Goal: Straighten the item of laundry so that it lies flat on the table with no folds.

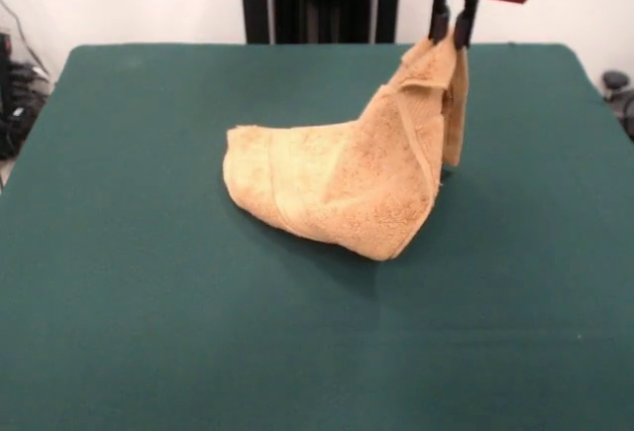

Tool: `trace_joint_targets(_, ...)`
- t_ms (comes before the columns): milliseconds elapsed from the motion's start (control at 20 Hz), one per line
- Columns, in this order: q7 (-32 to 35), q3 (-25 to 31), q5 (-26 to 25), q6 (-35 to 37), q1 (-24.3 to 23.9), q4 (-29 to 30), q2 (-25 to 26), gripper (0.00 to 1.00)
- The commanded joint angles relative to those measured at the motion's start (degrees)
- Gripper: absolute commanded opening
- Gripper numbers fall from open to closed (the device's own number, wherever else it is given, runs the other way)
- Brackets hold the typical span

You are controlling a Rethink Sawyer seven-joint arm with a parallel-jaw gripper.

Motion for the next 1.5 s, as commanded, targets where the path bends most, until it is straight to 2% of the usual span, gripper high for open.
trace_joint_targets(50, 3.26, 1.59, -1.96, 10.84, -3.93, -4.73, 4.18, 0.00)
trace_joint_targets(250, -5.04, 2.55, -4.26, 11.71, -7.95, -4.79, 3.54, 0.00)
trace_joint_targets(750, -13.84, 5.54, -8.70, 14.24, -14.63, -3.10, 0.43, 0.00)
trace_joint_targets(1000, -19.97, 8.00, -11.96, 16.06, -19.06, -5.13, 1.23, 0.00)
trace_joint_targets(1500, -25.72, 12.21, -14.02, 9.78, -25.03, 0.60, -0.35, 0.00)
